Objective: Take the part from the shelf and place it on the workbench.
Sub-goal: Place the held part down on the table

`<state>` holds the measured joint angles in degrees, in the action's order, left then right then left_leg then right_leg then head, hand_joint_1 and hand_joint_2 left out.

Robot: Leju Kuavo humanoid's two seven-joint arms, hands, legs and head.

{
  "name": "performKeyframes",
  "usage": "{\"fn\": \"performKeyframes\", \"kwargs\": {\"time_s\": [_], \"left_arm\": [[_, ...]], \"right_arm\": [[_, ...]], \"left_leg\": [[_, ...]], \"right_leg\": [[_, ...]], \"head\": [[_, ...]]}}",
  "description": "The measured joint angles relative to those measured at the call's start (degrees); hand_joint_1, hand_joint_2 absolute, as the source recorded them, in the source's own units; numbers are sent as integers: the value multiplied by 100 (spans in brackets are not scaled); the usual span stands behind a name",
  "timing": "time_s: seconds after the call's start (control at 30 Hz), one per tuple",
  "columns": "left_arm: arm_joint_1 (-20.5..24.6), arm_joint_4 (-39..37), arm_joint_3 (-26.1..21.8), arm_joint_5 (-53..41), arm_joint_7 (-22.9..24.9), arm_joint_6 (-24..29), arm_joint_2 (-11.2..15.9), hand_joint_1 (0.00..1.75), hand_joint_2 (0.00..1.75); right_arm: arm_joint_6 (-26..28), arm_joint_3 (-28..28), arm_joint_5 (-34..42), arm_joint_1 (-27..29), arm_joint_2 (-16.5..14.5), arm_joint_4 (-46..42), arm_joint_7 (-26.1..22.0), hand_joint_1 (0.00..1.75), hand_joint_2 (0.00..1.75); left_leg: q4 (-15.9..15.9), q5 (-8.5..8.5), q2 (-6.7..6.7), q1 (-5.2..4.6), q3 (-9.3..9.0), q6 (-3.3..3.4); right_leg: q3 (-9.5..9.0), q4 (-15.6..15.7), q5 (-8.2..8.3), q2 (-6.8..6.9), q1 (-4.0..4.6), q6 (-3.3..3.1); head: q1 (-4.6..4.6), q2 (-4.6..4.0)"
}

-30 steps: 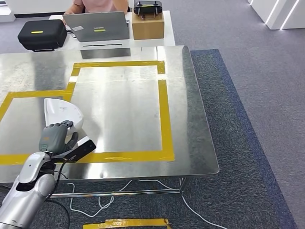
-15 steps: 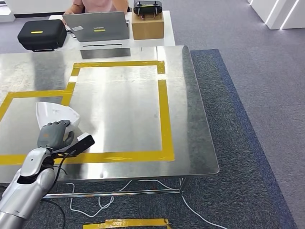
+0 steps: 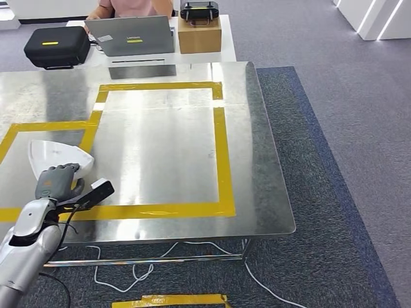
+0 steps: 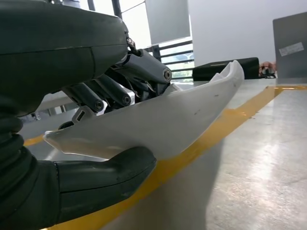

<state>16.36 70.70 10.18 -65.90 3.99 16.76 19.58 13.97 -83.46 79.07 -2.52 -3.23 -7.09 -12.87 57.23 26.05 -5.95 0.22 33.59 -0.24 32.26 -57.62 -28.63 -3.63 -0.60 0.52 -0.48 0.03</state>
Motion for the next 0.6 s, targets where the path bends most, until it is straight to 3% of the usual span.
{"fn": "performKeyframes", "kwargs": {"time_s": [0.13,0.27,0.37,0.5,0.6], "left_arm": [[-88,-17,-96,-61,-7,43,98,175,175],[-189,-17,-128,-110,-141,113,129,0,175],[-216,-16,-128,-125,-172,142,129,0,175],[-284,1,-128,-102,-233,166,121,0,0],[-285,7,-128,-92,-233,133,118,0,0]], "right_arm": [[21,3,-22,14,21,-34,-38,0,0],[163,3,-43,24,77,-155,-49,0,0],[287,3,-56,35,150,-317,-34,0,0],[1093,3,-105,94,638,-1429,139,0,0],[1373,3,-121,111,878,-1984,201,0,0]], "left_leg": [[0,0,0,0,-1,0],[0,0,-1,0,0,0],[0,0,0,0,0,0],[0,0,0,-1,0,1],[1,0,0,-3,-1,1]], "right_leg": [[1,0,0,1,0,0],[1,0,0,2,0,0],[1,0,0,2,0,0],[1,1,0,1,-2,1],[1,1,1,1,-3,2]], "head": [[-1,-1],[1,-1],[1,-1],[0,-1],[-1,-1]]}}
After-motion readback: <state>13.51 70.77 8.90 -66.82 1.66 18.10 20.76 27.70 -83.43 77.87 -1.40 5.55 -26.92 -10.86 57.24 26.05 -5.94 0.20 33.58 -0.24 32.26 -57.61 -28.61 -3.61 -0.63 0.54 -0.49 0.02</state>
